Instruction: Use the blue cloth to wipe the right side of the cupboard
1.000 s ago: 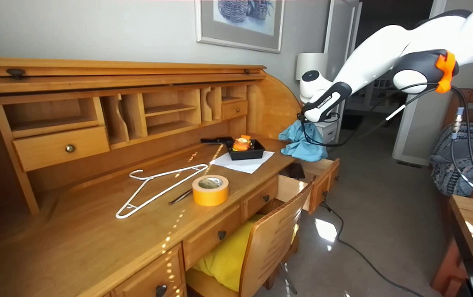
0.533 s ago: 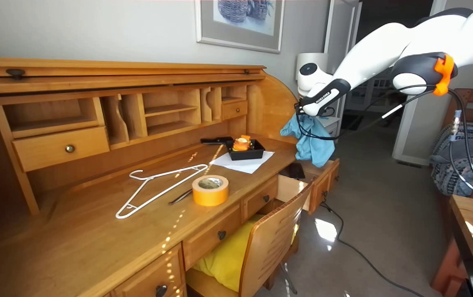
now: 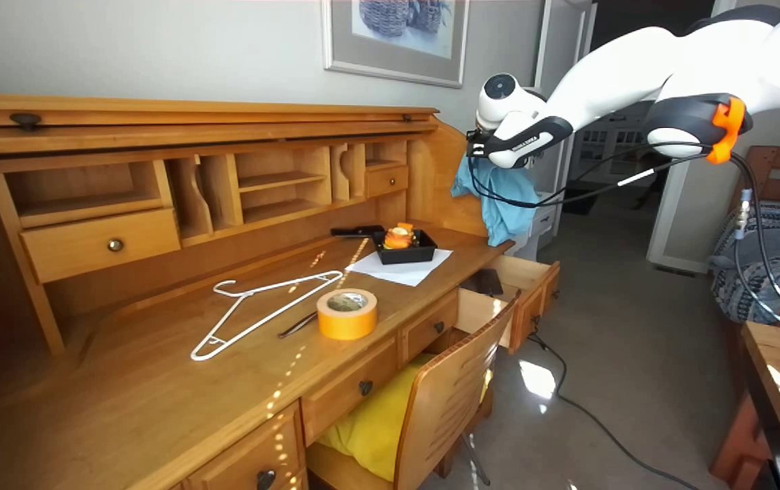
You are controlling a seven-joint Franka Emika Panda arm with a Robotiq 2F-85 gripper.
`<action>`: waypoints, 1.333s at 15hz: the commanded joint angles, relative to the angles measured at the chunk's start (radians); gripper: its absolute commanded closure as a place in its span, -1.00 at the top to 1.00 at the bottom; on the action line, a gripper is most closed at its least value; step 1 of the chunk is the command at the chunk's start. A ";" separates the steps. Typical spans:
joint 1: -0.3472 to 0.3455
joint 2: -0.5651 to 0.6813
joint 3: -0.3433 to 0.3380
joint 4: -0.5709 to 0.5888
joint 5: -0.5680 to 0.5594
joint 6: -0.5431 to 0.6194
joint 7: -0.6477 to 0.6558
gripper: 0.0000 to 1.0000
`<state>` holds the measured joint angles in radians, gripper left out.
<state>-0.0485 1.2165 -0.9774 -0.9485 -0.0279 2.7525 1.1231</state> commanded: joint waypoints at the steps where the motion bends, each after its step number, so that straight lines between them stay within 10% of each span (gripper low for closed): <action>1: -0.011 0.070 -0.034 0.080 0.005 -0.040 0.092 -0.98; 13: -0.014 0.171 0.060 0.053 -0.003 -0.491 -0.011 -0.98; 20: -0.047 0.197 0.042 0.151 0.004 -0.513 0.056 -0.98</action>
<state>-0.0610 1.4074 -0.9176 -0.8896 -0.0311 2.2451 1.1434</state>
